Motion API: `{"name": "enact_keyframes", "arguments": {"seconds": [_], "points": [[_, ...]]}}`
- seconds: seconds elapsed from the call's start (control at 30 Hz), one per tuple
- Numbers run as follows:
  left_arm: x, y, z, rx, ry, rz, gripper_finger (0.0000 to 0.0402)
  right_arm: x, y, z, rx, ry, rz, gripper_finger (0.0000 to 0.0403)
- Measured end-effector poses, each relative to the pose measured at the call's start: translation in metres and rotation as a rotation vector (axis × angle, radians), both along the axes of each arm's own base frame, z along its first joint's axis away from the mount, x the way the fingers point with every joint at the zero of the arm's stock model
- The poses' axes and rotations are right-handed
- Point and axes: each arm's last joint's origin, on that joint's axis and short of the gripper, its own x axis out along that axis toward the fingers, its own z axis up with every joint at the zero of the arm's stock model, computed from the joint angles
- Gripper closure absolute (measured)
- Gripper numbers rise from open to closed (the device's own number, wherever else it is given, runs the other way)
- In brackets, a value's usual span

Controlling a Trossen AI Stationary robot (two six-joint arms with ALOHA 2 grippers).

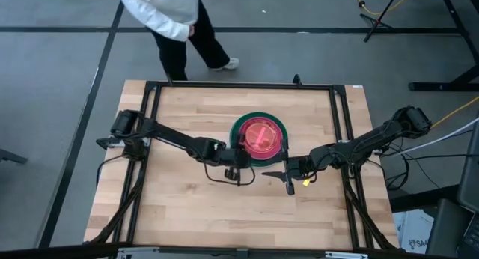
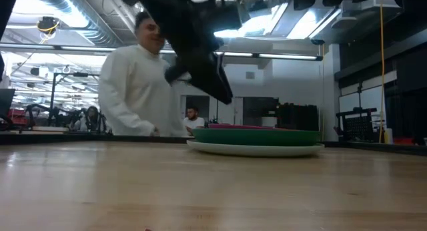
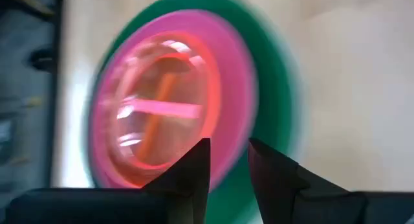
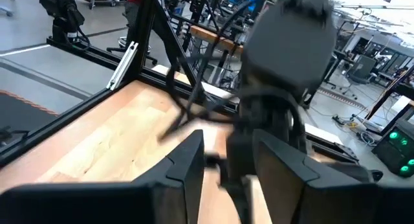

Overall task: Stack plastic plates
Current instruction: Return to Home Position

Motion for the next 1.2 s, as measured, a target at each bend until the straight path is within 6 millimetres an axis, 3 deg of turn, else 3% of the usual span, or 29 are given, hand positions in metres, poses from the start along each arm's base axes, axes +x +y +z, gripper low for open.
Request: {"name": "enact_keyframes", "arguments": {"seconds": [0.23, 0.43, 0.77, 1.0, 1.2], "points": [[-0.023, -0.002, 0.019, -0.316, 0.017, -0.094, 0.0304, 0.000, 0.000, 0.000, 0.041, 0.007, -0.002, 0.0274], [-0.055, 0.003, 0.029, -0.366, -0.118, -0.081, 0.0304, 0.000, 0.000, -0.001, 0.060, 0.019, -0.005, 0.0274], [-0.130, 0.015, 0.043, -0.439, -0.491, -0.084, 0.0304, 0.000, -0.001, -0.003, 0.100, 0.044, -0.032, 0.0274], [-0.181, 0.024, 0.032, -0.475, -0.692, -0.057, 0.0304, 0.001, -0.007, -0.003, 0.129, 0.053, 0.009, 0.0274], [-0.207, 0.028, 0.014, -0.523, -0.727, -0.031, 0.0304, -0.002, -0.039, -0.020, 0.212, 0.113, -0.024, 0.0274]]}}
